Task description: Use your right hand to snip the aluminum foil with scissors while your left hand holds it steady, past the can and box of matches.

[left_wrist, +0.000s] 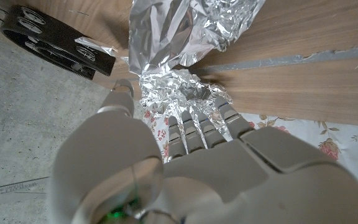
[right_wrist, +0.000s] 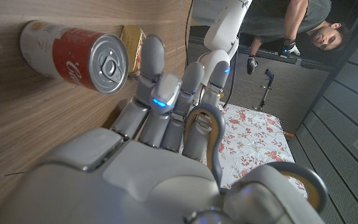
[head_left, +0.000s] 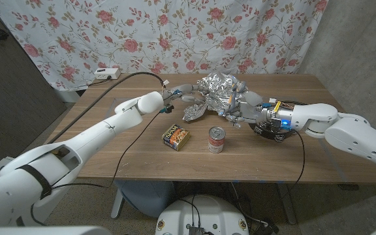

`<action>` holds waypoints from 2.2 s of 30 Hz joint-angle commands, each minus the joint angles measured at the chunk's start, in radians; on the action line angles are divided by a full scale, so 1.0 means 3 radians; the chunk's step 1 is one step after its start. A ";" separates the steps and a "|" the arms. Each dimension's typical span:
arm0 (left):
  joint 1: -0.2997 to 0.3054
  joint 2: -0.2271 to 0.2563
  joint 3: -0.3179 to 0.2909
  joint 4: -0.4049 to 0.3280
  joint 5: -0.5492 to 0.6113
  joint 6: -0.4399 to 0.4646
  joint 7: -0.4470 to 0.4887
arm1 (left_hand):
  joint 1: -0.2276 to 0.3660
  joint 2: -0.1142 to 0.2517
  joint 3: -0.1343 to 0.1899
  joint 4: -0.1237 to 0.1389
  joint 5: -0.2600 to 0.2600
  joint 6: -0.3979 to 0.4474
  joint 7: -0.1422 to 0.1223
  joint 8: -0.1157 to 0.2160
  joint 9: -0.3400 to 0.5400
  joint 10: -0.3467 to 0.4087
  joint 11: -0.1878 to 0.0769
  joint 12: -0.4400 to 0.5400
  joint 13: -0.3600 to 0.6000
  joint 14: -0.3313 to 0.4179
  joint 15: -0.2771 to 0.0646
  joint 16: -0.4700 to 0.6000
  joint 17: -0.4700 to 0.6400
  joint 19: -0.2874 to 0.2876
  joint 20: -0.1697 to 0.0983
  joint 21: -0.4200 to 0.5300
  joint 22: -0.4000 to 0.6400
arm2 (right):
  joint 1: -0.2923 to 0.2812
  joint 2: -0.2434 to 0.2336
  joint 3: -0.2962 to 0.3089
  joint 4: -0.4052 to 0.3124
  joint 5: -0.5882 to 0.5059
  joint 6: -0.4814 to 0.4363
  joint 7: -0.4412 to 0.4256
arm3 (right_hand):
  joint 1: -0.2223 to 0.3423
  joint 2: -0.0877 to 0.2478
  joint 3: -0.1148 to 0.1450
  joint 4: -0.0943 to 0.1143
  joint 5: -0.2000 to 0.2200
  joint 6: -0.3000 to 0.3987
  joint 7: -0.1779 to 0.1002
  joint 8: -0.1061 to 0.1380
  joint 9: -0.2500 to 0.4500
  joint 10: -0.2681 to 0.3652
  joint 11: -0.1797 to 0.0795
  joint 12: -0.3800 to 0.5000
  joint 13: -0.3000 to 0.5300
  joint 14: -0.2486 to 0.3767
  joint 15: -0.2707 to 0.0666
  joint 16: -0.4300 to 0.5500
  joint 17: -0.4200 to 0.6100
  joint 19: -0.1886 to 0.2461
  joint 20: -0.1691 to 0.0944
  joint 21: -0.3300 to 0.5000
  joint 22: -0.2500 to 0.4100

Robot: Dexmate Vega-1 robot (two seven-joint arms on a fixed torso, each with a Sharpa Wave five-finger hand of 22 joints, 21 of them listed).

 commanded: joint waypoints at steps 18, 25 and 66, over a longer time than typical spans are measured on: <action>-0.0108 -0.0128 0.0198 0.0201 0.0281 -0.0019 0.0091 | 0.0003 -0.0006 -0.0009 0.0009 -0.0004 0.0018 -0.0016 0.0009 0.0015 -0.0038 0.0014 0.0015 -0.0035 -0.0082 0.0011 0.0012 -0.0002 -0.0090 0.0022 -0.0013 -0.0001 | 0.0008 0.0005 -0.0004 -0.0005 0.0002 0.0004 0.0014 | 0.0005 0.0049 -0.0074 0.0038 -0.0014 -0.0174 0.0305 0.0032 0.0030 0.0014 -0.0012 0.0062 -0.0013 -0.0123 -0.0266 -0.0012 0.0000 -0.0010 -0.0138 0.0021 -0.0007; -0.0140 -0.0169 0.0229 0.0268 0.0287 -0.0018 0.0069 | 0.0001 -0.0005 -0.0014 0.0011 -0.0005 0.0023 -0.0022 0.0011 0.0015 -0.0031 0.0008 0.0024 -0.0047 -0.0080 0.0007 0.0020 -0.0003 -0.0094 0.0021 -0.0010 -0.0002 | 0.0008 0.0010 -0.0006 0.0012 -0.0005 0.0023 0.0029 | 0.0008 0.0055 -0.0071 0.0037 -0.0015 -0.0163 0.0312 0.0038 0.0032 0.0006 -0.0013 0.0063 -0.0022 -0.0112 -0.0264 -0.0002 0.0013 -0.0011 -0.0138 0.0024 -0.0009; -0.0279 -0.0237 0.0354 0.0382 0.0248 0.0076 -0.0194 | -0.0028 0.0011 -0.0060 0.0019 -0.0005 0.0273 -0.0035 0.0070 0.0017 0.0276 -0.0047 0.0150 -0.0127 0.0284 -0.0072 0.0124 -0.0002 0.0013 0.0033 0.0046 0.0001 | 0.0022 0.0010 0.0010 0.0012 0.0032 0.0015 0.0068 | 0.0018 0.0095 -0.0067 0.0035 -0.0029 -0.0146 0.0299 0.0044 0.0032 0.0001 -0.0015 0.0109 -0.0070 -0.0118 -0.0265 -0.0024 0.0007 -0.0017 -0.0134 0.0044 -0.0032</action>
